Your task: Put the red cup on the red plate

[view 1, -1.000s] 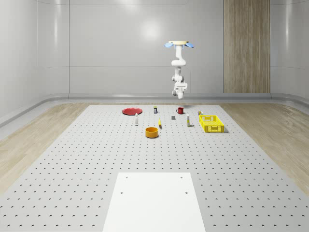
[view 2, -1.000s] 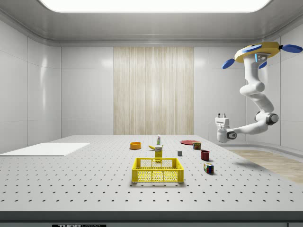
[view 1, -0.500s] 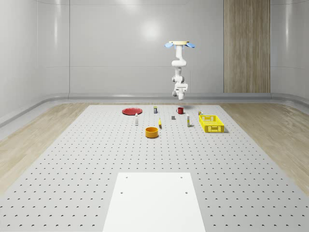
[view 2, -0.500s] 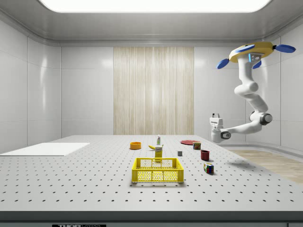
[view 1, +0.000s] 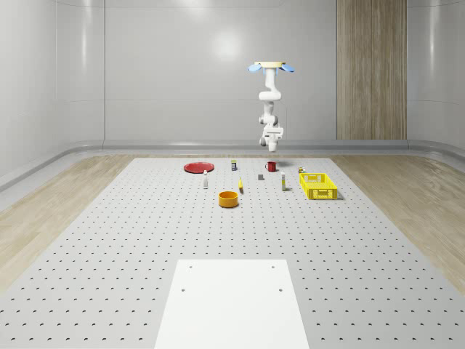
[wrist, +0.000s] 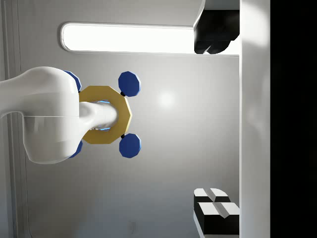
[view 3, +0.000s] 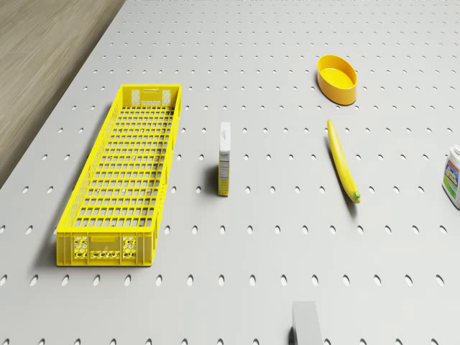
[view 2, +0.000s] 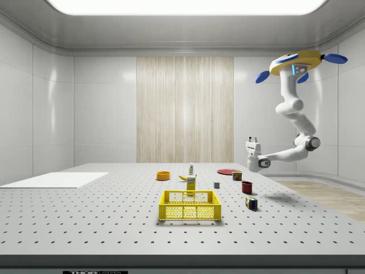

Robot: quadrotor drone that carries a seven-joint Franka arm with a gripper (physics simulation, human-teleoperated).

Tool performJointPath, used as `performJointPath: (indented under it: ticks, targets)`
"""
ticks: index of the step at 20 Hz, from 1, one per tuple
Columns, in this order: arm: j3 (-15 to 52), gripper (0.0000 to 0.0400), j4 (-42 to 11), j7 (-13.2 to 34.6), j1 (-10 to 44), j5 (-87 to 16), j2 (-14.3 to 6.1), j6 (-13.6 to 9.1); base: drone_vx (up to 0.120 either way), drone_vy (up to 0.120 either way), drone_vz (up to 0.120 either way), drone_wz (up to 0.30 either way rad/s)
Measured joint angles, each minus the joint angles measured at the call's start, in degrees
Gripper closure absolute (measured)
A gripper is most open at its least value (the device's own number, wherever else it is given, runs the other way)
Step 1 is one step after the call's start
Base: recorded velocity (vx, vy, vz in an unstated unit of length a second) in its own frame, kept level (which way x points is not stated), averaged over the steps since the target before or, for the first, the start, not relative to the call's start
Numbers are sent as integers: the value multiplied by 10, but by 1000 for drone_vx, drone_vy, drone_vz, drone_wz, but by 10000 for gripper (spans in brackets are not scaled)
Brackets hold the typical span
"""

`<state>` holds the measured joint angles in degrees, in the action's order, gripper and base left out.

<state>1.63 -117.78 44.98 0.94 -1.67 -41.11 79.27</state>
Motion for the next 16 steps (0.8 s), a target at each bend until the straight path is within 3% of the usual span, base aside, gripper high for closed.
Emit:
performJointPath:
  ticks: [9,14,16]
  targets:
    - [48,0,-7,9,15,-67,-4,5,107,0,0,0]
    - [125,0,-29,25,39,-177,-10,10,120,0,0,0]
    - [175,0,-52,36,56,-250,-15,14,20,0,-100,0]
